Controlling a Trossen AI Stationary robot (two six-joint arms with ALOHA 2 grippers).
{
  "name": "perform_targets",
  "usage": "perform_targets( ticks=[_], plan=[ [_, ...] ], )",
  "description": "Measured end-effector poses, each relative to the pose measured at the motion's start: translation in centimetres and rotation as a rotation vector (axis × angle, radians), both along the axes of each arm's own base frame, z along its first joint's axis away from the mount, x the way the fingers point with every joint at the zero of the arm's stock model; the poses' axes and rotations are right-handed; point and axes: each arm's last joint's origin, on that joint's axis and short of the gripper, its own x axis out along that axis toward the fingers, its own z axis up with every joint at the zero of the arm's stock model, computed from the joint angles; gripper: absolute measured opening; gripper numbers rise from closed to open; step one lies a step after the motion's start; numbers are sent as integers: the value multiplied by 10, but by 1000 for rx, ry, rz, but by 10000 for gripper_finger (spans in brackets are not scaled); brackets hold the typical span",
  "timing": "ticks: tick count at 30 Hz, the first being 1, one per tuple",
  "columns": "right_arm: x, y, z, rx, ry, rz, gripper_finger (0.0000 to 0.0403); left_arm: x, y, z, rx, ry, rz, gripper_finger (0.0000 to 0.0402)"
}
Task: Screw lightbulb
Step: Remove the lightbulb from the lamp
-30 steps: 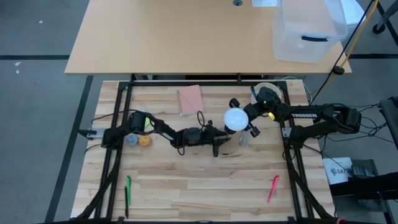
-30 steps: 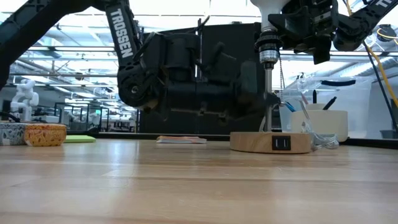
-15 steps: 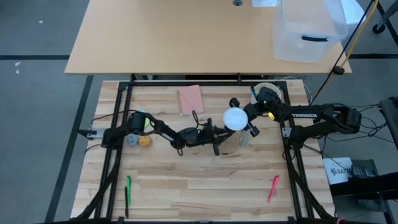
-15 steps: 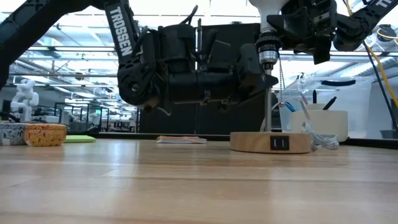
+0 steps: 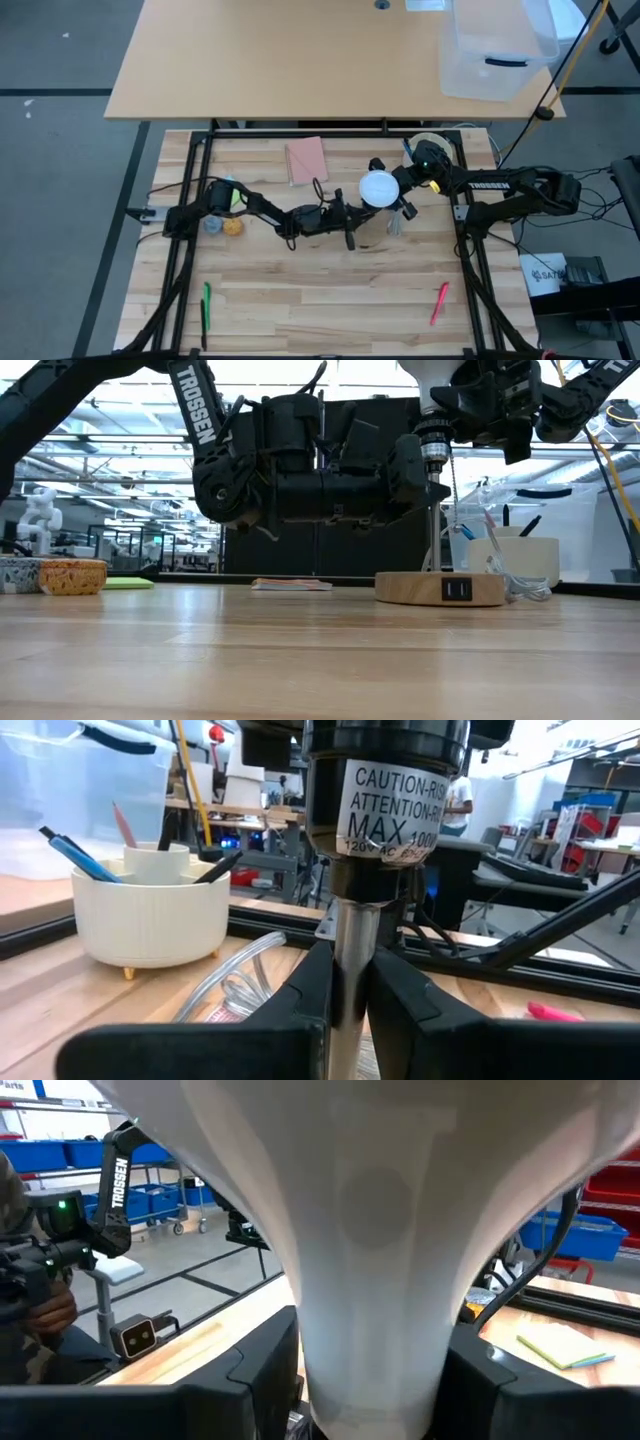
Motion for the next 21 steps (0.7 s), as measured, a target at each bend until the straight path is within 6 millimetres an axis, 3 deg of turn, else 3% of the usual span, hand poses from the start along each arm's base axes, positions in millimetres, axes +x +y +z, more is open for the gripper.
perform_targets(
  ticks=[11, 21],
  plan=[
    [-4, 2, 8, 34, -3, -5, 209, 0, 1, -2, -15, 30, 61, 39],
    [-17, -8, 15, 14, 5, -192, 222, -2, -8, -4, -16, 47, 275, 39]
  ],
)
